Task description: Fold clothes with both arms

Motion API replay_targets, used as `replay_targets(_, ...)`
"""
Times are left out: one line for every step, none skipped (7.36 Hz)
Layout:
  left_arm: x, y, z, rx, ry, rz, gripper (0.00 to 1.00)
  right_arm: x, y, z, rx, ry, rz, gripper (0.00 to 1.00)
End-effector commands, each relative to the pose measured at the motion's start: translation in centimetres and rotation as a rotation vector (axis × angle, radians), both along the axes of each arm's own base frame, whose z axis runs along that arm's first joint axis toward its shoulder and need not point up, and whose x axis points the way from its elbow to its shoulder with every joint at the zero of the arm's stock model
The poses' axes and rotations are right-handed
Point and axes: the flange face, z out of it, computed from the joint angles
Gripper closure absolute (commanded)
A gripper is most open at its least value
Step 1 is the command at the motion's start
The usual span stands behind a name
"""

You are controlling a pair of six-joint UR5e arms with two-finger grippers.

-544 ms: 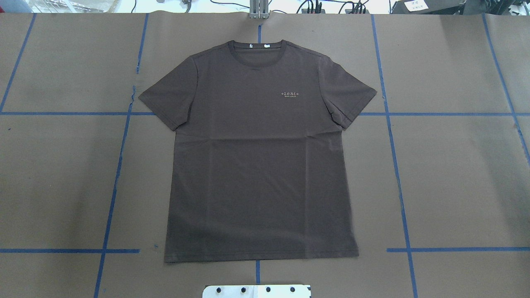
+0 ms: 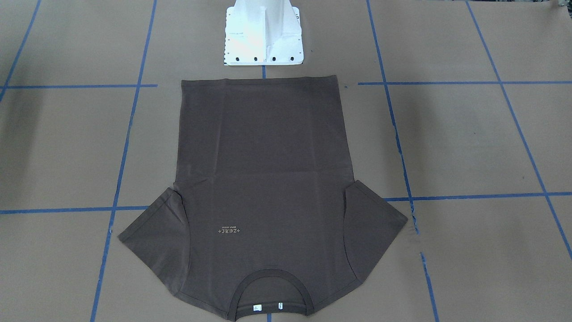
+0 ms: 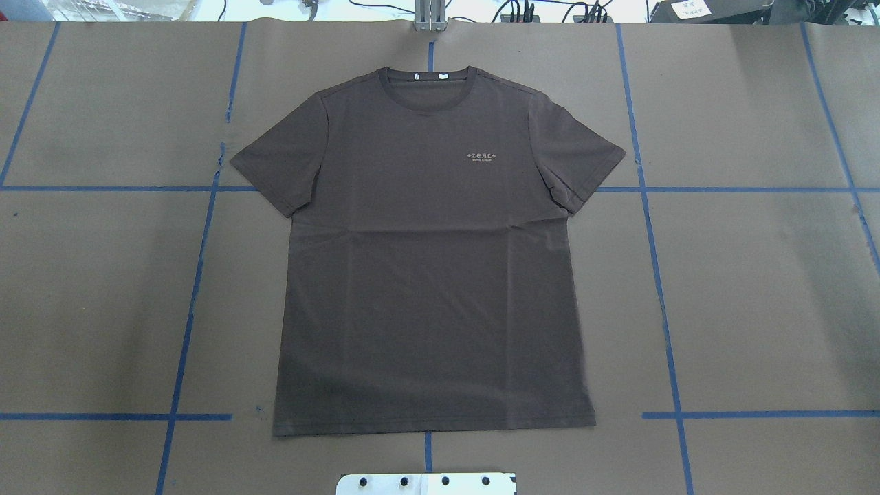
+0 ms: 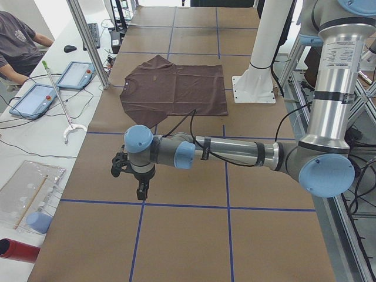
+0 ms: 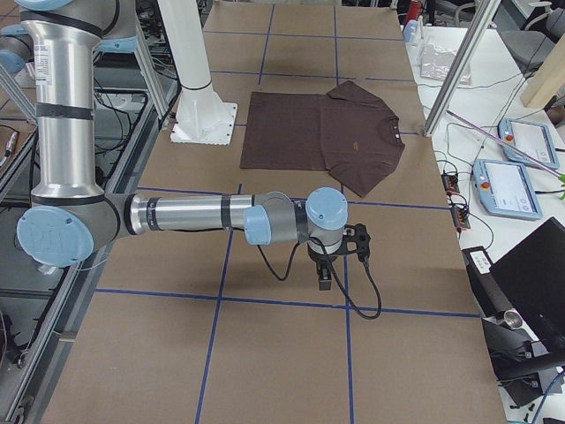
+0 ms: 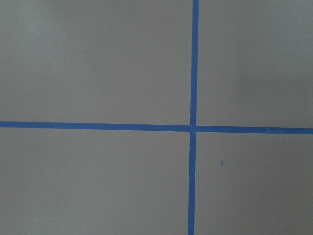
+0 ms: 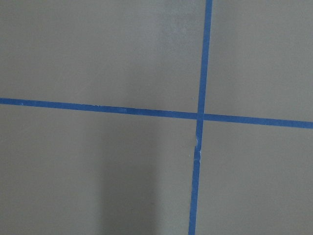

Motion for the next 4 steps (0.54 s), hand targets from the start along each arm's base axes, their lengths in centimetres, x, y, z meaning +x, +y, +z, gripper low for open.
replay_targets(2.2,-3.1,-5.5,0.236,0.024,0.035,0.00,-0.2,-0.8,-1.1,0.016,-0.013,0.000,0.00)
replay_targets(2.6,-4.1,-7.1,0.313,0.030,0.039,0.00,-0.5,-1.8,-2.7,0.043,-0.050,-0.010,0.00)
replay_targets(3.8,-5.1,-9.1,0.352,0.037,0.059,0.00,-1.9,-4.0,-4.7,0.079,-0.054,-0.034,0.00)
replay_targets(4.2,-5.0,-10.6,0.374,0.080,0.050,0.00,-3.2,-6.0,-5.5,0.089,-0.059,-0.055,0.00)
